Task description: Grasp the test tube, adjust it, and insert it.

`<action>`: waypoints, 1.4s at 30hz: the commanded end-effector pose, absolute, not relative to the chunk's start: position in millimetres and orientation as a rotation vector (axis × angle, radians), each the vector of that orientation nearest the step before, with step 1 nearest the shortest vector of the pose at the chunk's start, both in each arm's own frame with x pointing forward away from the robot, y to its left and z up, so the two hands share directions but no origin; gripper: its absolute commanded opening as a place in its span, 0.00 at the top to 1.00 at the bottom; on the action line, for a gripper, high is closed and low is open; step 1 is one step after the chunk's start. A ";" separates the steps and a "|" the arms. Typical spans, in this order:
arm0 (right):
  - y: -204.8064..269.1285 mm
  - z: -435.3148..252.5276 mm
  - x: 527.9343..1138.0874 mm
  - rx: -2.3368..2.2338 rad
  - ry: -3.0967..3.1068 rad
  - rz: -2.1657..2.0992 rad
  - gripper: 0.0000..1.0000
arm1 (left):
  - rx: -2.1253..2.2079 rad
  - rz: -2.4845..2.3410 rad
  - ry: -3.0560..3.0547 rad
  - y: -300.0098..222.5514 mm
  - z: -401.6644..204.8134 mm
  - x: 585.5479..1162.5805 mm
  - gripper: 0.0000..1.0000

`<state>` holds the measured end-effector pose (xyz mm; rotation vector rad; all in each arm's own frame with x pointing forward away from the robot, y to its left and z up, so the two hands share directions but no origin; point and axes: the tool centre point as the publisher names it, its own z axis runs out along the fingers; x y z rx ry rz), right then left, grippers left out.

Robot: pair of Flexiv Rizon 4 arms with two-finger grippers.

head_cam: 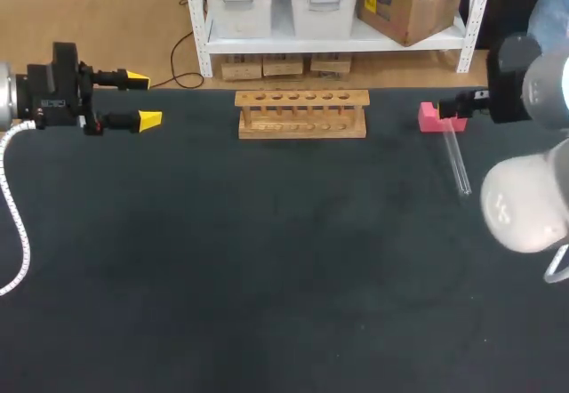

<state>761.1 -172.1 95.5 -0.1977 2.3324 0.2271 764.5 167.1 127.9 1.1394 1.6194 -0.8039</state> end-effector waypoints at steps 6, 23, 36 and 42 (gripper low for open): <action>-179.6 62.7 768.4 0.047 2.252 -0.357 0.00 | 1.136 -0.800 1.617 167.2 127.4 762.6 0.00; -167.4 31.7 778.4 -0.074 2.266 -0.275 0.00 | 1.136 -0.800 1.617 167.2 127.4 762.6 0.00; -169.2 14.1 785.0 -0.108 2.304 -0.179 0.00 | 1.136 -0.800 1.617 167.2 127.4 762.6 0.00; -170.1 8.7 790.7 -0.112 2.313 -0.134 0.00 | 1.136 -0.800 1.617 167.2 127.4 762.6 0.00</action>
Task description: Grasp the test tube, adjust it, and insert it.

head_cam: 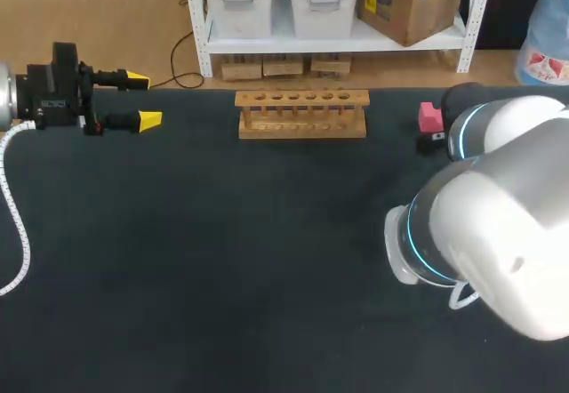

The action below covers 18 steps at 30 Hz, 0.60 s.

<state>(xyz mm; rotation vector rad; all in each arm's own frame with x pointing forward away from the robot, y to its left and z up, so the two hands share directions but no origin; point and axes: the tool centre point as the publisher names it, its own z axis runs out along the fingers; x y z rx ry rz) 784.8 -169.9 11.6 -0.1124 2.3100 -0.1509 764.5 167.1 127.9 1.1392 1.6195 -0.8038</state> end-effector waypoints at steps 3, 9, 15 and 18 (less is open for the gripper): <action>-170.9 7.1 793.5 -0.116 2.321 -0.090 0.00 | 1.136 -0.800 1.617 167.2 127.4 762.6 0.00; -173.1 3.0 795.6 -0.118 2.338 -0.025 0.00 | 1.136 -0.800 1.617 167.2 127.4 762.6 0.00; -176.7 -1.1 796.5 -0.123 2.355 0.016 0.00 | 1.136 -0.800 1.617 167.2 127.4 762.6 0.00; -177.8 -3.4 796.9 -0.126 2.361 0.030 0.00 | 1.136 -0.800 1.617 167.2 127.4 762.6 0.00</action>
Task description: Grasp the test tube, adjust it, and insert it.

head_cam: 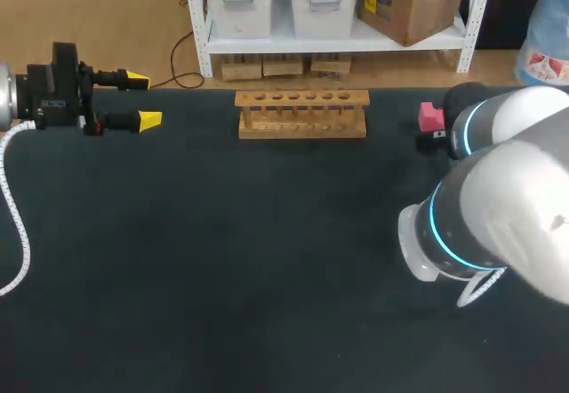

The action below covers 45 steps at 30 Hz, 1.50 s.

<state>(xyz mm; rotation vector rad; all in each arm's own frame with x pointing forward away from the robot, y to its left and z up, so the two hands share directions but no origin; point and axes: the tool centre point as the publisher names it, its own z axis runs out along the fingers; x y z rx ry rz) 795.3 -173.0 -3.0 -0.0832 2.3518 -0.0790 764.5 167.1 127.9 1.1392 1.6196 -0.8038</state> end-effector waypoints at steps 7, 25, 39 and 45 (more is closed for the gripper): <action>-179.3 -8.5 798.5 -0.146 2.374 0.054 0.01 | 1.136 -0.800 1.617 167.2 127.4 762.6 0.00; -183.5 -18.6 800.8 -0.182 2.406 0.064 0.47 | 1.136 -0.800 1.617 167.2 127.4 762.6 0.00; -182.8 -20.0 800.8 -0.204 2.415 0.050 0.58 | 1.136 -0.800 1.617 167.2 127.4 762.6 0.00; -183.0 -20.0 800.6 -0.207 2.419 0.041 0.69 | 1.136 -0.800 1.617 167.2 127.4 762.6 0.00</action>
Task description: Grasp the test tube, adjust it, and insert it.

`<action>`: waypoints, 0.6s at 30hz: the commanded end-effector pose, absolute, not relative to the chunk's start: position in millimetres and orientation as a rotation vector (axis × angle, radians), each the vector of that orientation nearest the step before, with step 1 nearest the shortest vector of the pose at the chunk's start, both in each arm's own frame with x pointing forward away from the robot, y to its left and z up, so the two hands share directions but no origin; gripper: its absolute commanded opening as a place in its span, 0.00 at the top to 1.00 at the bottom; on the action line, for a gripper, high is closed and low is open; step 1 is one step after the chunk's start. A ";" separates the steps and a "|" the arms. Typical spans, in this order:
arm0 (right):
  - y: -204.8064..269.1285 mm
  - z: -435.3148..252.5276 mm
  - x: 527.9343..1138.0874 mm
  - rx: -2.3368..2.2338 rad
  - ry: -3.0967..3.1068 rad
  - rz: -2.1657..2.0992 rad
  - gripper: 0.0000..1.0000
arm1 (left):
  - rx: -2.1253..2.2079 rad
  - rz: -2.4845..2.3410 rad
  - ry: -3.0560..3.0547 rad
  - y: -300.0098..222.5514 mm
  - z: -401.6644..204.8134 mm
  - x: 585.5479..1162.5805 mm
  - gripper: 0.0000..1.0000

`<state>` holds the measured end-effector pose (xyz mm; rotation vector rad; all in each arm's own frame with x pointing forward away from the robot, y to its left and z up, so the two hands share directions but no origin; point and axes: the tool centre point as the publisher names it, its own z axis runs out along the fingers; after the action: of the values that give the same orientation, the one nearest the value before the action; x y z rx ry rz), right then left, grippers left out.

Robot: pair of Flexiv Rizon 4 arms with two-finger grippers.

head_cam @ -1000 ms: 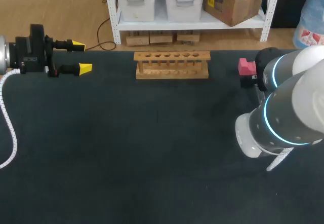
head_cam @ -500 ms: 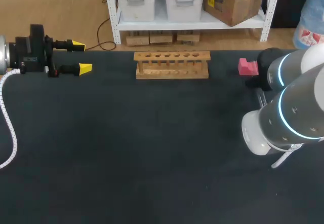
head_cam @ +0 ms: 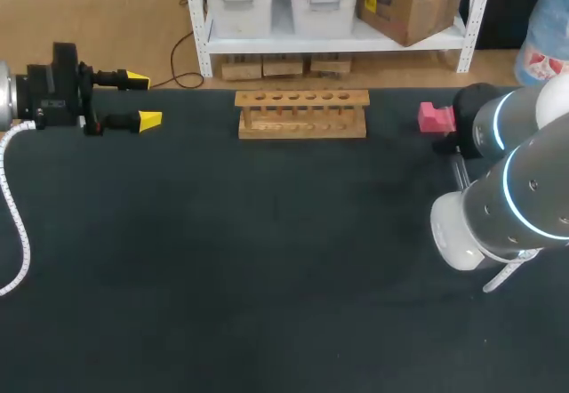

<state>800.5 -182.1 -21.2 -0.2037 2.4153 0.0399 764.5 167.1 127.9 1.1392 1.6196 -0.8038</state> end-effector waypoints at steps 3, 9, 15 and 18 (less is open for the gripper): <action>-183.4 -19.7 800.8 -0.215 2.420 0.030 0.70 | 1.136 -0.800 1.617 167.2 127.4 762.6 0.00; -183.6 -19.1 800.6 -0.225 2.420 0.014 0.90 | 1.136 -0.800 1.617 167.2 127.4 762.6 0.00; -182.6 -17.9 798.2 -0.232 2.422 0.002 1.00 | 1.136 -0.800 1.617 167.2 127.4 762.6 0.00; -183.1 -17.0 797.2 -0.233 2.422 -0.007 1.00 | 1.136 -0.800 1.617 167.2 127.4 762.6 0.00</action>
<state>799.3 -184.9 -19.8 -0.2377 2.4196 0.0067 764.5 167.1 127.9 1.1392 1.6196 -0.8038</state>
